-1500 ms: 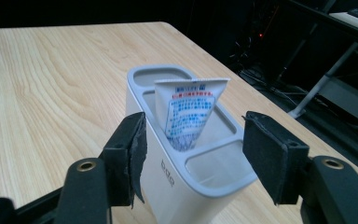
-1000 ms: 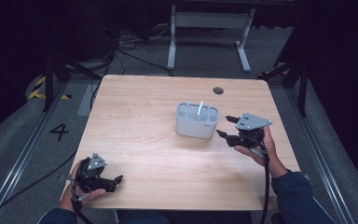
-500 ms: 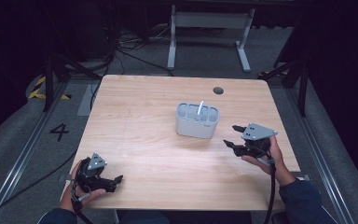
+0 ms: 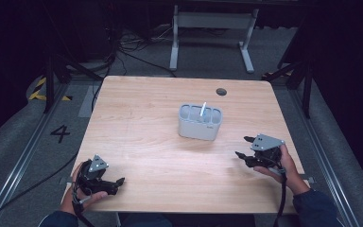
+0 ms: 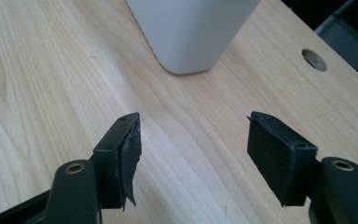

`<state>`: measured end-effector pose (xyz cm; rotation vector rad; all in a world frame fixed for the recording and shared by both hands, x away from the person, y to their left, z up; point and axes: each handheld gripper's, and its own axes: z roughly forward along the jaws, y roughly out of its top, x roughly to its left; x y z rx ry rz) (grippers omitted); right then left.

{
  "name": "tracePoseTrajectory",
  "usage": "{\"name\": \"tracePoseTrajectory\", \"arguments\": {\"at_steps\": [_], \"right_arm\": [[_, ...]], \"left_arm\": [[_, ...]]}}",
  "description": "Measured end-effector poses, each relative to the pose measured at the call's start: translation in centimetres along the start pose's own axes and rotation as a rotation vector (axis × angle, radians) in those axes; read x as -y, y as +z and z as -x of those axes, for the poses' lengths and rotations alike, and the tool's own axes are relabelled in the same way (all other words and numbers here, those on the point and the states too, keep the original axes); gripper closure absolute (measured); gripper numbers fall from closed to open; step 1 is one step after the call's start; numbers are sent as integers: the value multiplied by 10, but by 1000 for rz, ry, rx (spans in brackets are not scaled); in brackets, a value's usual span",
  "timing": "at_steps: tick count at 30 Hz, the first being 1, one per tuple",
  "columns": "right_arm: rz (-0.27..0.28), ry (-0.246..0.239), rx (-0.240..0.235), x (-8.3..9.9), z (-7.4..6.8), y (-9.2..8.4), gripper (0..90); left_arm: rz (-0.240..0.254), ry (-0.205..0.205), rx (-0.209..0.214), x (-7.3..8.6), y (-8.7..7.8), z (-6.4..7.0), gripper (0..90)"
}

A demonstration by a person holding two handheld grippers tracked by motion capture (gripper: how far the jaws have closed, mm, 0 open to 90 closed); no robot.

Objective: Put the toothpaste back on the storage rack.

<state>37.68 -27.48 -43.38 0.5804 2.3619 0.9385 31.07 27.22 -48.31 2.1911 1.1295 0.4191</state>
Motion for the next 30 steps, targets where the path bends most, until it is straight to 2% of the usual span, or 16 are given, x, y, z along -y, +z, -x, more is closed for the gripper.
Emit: {"name": "tracePoseTrajectory", "arguments": {"at_steps": [8,13,15,17,25,30], "right_arm": [[-20,29,-7,22,-1,-9,358],[-25,74,-9,39,0,-13,354],[-28,116,-20,48,1,-15,351],[-28,130,-16,52,1,-16,349],[-37,294,-15,78,7,-24,279],[-61,344,-1,89,6,-25,239]], "left_arm": [[-3,-7,8,0,1,0,4],[-8,11,10,-1,1,-2,3],[-3,12,10,-4,3,-3,3],[-2,10,9,-5,4,-2,3],[-2,18,14,-6,5,-3,4],[-2,20,15,-7,6,-3,4]]}}
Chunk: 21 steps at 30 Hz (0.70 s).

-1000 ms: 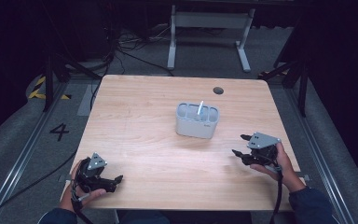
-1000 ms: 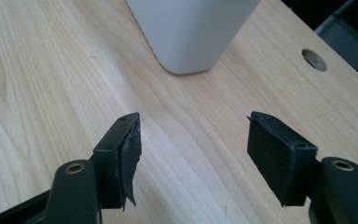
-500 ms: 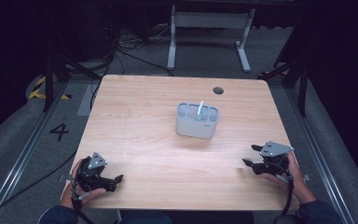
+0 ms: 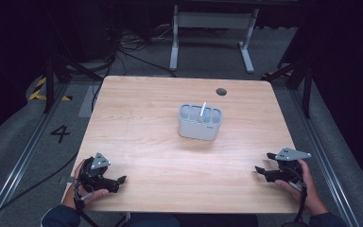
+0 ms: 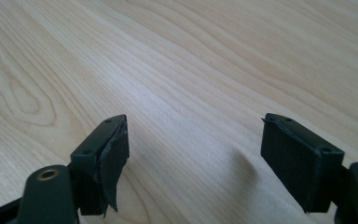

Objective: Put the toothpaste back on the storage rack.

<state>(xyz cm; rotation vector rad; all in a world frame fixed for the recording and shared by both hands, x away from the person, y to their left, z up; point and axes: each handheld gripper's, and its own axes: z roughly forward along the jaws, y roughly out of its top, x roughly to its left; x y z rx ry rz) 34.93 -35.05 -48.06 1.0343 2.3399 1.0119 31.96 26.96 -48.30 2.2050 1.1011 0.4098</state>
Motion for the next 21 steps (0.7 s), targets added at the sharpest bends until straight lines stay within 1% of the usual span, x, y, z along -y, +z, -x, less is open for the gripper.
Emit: {"name": "tracePoseTrajectory", "arguments": {"at_steps": [3,4,6,8,9,13,14,16,21], "right_arm": [[-3,45,2,5,2,1,208],[-3,65,0,7,3,0,206],[-6,76,8,8,5,-1,192],[-11,83,4,8,6,0,185],[-11,91,2,8,6,0,184],[-12,90,3,8,6,0,183],[-12,89,3,8,6,0,182],[-12,92,4,8,6,0,182],[-12,92,4,8,6,0,182]], "left_arm": [[-7,6,7,-1,1,-1,4],[-3,1,5,-2,1,-1,3],[-4,13,7,-3,2,-2,3],[-5,6,13,-4,3,-2,3],[-11,18,9,-4,3,-3,3],[-9,12,12,-4,3,-2,3],[2,7,0,-5,4,-2,3],[-4,2,3,-5,4,-1,3],[0,1,2,-4,4,-1,5]]}}
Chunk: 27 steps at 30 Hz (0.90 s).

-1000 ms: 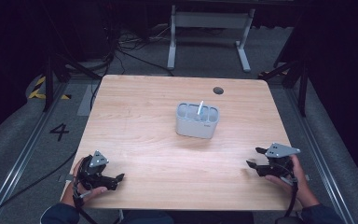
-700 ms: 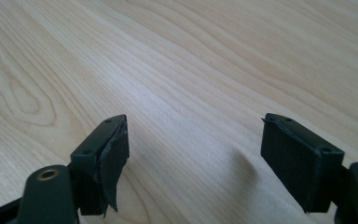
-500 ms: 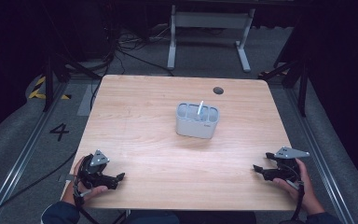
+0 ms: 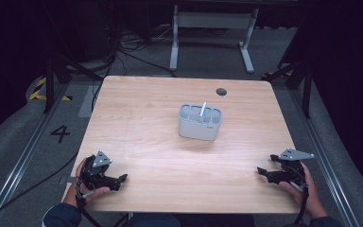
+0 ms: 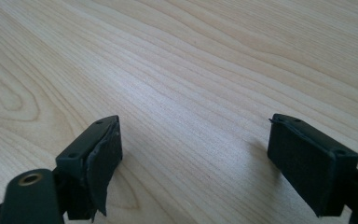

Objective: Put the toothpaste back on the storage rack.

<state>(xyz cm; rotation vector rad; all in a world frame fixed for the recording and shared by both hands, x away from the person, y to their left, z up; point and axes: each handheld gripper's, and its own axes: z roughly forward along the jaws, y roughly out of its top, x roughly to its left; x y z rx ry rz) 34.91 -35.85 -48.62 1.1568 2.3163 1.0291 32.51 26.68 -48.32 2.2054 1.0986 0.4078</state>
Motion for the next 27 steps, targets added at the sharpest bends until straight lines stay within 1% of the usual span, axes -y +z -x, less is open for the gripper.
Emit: {"name": "tracePoseTrajectory", "arguments": {"at_steps": [7,11,27], "right_arm": [[0,1,-1,0,0,0,177],[0,1,-1,0,0,0,178],[0,1,-1,0,0,0,178]], "left_arm": [[-5,-2,-2,-1,0,0,3],[0,-14,-6,-1,1,0,3],[-3,-9,-11,-2,1,0,2]]}}
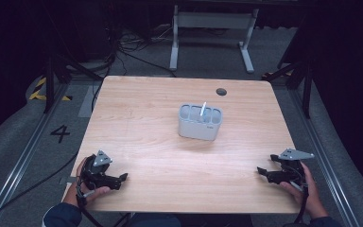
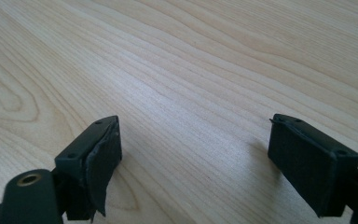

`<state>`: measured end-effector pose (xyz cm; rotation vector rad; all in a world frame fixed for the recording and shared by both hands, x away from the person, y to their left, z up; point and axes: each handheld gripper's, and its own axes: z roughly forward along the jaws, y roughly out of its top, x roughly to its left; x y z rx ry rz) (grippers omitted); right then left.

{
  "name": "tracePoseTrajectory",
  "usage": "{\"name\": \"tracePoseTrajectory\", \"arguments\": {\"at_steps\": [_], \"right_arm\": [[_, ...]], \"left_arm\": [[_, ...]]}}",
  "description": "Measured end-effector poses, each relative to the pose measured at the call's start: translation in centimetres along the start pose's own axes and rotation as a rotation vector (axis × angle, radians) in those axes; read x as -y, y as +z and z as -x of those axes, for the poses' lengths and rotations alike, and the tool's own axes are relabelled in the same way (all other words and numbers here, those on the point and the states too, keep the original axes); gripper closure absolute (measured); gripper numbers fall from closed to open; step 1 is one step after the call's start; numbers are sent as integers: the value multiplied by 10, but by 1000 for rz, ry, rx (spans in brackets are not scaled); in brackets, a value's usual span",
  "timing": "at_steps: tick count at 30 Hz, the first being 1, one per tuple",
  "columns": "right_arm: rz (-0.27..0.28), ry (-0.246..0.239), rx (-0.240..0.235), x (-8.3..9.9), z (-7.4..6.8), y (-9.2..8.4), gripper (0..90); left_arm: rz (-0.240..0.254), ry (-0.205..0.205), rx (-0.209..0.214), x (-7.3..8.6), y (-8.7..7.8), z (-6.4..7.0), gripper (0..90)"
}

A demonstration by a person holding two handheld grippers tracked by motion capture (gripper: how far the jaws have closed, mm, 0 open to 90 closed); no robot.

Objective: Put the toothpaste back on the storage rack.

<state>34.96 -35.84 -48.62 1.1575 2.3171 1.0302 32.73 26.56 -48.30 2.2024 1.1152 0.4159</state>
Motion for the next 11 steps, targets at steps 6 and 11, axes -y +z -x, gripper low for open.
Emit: {"name": "tracePoseTrajectory", "arguments": {"at_steps": [6,11], "right_arm": [[0,0,0,0,0,0,177],[0,0,0,0,0,0,177]], "left_arm": [[-4,-7,2,0,0,0,2],[-7,-6,-3,-1,0,0,2]]}}
